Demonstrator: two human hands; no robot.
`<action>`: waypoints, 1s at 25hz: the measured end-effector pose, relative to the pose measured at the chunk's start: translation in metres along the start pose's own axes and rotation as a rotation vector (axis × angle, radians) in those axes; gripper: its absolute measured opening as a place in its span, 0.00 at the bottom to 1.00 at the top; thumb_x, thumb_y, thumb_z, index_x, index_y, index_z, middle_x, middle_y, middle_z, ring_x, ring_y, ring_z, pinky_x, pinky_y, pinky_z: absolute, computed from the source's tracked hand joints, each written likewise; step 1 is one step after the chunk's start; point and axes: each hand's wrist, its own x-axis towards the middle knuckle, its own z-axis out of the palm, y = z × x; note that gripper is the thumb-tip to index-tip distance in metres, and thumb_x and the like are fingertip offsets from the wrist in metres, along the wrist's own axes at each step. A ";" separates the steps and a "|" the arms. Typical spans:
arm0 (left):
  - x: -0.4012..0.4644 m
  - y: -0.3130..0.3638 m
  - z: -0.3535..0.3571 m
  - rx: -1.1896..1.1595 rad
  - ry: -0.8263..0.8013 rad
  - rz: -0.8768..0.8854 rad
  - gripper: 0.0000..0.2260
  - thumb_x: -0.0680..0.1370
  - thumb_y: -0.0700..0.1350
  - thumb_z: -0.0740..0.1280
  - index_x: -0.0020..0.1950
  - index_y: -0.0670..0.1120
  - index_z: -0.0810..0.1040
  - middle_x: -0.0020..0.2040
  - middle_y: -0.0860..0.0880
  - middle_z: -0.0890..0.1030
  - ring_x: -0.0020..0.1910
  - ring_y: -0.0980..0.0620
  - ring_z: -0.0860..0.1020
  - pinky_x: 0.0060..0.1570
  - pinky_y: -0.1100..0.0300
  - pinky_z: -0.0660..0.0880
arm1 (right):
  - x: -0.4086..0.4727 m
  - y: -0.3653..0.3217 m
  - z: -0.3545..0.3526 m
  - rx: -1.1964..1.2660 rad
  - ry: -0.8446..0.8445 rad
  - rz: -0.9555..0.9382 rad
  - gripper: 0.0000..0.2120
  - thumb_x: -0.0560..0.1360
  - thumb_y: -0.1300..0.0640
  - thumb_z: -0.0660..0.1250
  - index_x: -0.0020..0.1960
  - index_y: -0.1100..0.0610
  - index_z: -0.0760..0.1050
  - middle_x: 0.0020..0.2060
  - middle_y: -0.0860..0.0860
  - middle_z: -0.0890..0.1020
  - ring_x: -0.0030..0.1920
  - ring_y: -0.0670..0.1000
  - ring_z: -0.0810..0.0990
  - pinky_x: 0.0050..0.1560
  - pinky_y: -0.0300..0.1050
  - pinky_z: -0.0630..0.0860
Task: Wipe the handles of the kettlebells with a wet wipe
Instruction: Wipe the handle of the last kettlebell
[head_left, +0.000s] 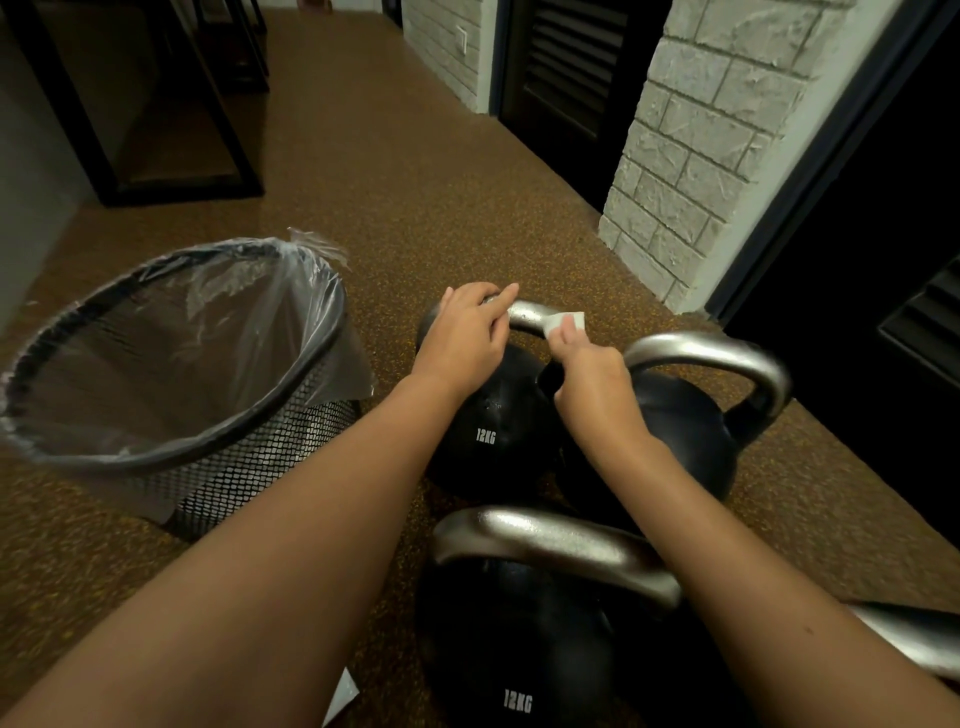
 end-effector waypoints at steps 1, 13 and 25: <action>0.000 0.000 0.000 0.000 -0.003 -0.002 0.18 0.80 0.41 0.58 0.69 0.47 0.69 0.62 0.46 0.73 0.66 0.50 0.67 0.73 0.51 0.49 | 0.001 0.002 -0.002 0.020 0.002 0.027 0.27 0.72 0.69 0.58 0.70 0.59 0.64 0.72 0.57 0.64 0.60 0.62 0.74 0.62 0.52 0.71; -0.002 0.001 -0.002 -0.003 0.006 -0.002 0.18 0.80 0.41 0.58 0.70 0.47 0.68 0.63 0.46 0.72 0.67 0.50 0.66 0.73 0.51 0.48 | 0.003 0.004 -0.003 0.236 0.150 0.010 0.27 0.72 0.73 0.59 0.69 0.59 0.68 0.67 0.58 0.72 0.63 0.60 0.74 0.65 0.48 0.69; -0.003 0.000 -0.002 -0.034 0.007 -0.005 0.18 0.80 0.41 0.58 0.69 0.48 0.69 0.62 0.47 0.73 0.65 0.52 0.67 0.74 0.51 0.49 | 0.047 0.025 -0.022 0.456 -0.096 0.262 0.20 0.72 0.69 0.61 0.58 0.53 0.79 0.58 0.56 0.79 0.61 0.57 0.75 0.60 0.42 0.69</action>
